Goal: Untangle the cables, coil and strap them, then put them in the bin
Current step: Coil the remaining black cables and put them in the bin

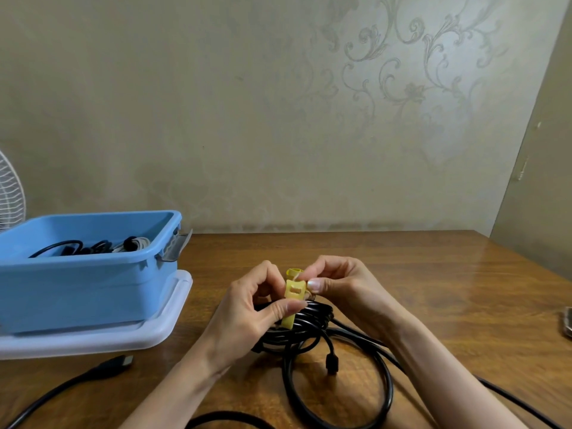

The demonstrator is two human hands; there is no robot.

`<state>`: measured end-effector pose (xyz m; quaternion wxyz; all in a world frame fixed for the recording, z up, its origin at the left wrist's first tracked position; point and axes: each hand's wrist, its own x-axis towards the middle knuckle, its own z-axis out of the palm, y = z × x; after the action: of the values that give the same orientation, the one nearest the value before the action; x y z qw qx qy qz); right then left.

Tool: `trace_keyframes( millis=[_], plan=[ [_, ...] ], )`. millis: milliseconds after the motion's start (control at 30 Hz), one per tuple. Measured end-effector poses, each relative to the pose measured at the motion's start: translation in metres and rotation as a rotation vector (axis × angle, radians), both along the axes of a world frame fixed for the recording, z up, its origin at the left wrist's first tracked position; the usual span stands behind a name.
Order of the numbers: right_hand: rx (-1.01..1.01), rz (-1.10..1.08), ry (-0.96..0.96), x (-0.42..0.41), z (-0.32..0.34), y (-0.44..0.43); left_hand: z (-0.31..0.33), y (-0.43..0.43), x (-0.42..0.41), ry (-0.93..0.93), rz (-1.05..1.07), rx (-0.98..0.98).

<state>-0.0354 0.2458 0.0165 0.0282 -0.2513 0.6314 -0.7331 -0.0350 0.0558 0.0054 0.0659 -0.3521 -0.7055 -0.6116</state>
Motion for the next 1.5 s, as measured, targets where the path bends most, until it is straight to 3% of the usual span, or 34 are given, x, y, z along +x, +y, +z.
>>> trace_keyframes(
  millis=[300, 533, 733, 933, 1067, 1333, 1500],
  plan=[
    [0.027, 0.068, 0.017, -0.001, -0.001, -0.003, 0.003, 0.002, 0.001, -0.033, -0.063, -0.009],
    [-0.109, 0.078, -0.021, -0.006, -0.004, -0.007, 0.002, 0.001, 0.000, 0.018, -0.049, -0.066],
    [-0.027, 0.084, -0.031, 0.000, 0.002, -0.006, 0.002, 0.002, 0.001, 0.023, -0.059, -0.071],
    [0.249, 0.075, 0.089, 0.006, 0.015, 0.002, 0.004, 0.003, 0.003, 0.028, -0.079, -0.105],
    [0.256, 0.040, 0.136, 0.010, 0.018, 0.002, 0.003, 0.002, 0.001, 0.054, -0.097, -0.119],
    [0.196, 0.006, 0.213, 0.016, 0.018, -0.004, 0.006, -0.010, -0.006, -0.054, -0.155, -0.120],
    [0.318, -0.090, 0.347, 0.016, 0.012, -0.014, 0.006, -0.009, -0.008, -0.215, -0.033, -0.020]
  ],
)
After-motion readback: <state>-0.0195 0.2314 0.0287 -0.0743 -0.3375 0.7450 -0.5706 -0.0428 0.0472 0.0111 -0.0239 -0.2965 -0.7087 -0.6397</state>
